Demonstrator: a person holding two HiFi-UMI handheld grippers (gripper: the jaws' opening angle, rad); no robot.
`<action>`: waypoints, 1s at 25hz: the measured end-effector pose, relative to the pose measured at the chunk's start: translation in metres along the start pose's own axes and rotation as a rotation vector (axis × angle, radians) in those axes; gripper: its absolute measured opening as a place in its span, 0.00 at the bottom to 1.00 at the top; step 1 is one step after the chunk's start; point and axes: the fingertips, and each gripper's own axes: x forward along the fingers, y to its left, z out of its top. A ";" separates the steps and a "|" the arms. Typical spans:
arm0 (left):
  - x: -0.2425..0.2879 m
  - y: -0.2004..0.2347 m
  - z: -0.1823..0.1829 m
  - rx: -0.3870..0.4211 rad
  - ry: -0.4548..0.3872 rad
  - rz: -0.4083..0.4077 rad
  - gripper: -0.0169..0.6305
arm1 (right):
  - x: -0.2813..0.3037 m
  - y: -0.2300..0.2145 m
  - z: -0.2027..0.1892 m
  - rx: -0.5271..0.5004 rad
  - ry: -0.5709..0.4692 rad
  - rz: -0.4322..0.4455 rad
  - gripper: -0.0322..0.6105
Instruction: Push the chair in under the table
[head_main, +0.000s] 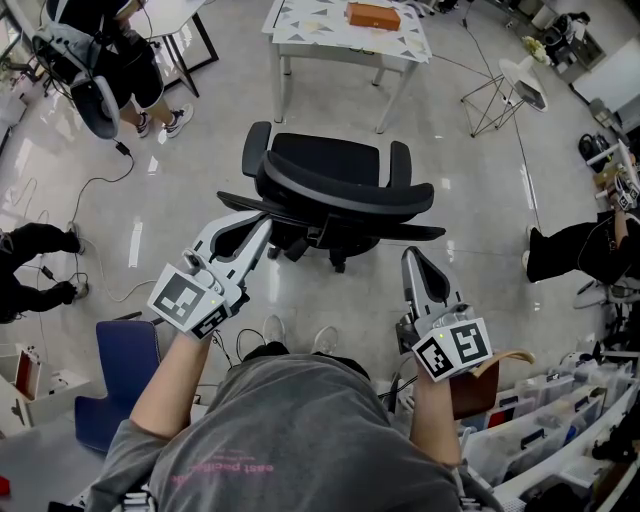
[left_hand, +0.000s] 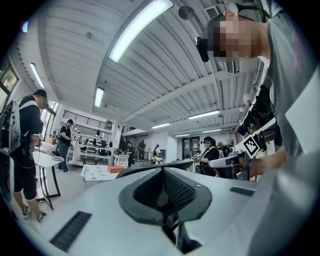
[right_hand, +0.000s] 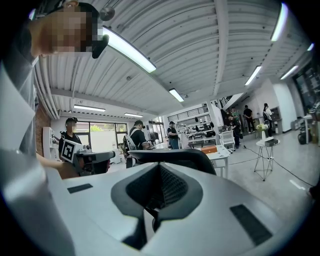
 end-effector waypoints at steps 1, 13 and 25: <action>0.000 0.000 0.000 0.000 0.001 0.000 0.04 | 0.000 0.000 0.000 0.000 0.000 -0.001 0.05; 0.002 0.000 -0.003 -0.001 0.003 0.002 0.13 | 0.001 -0.005 -0.001 -0.007 0.004 -0.019 0.06; 0.004 0.005 -0.007 -0.008 0.018 0.022 0.22 | 0.001 -0.013 -0.003 0.000 0.012 -0.051 0.17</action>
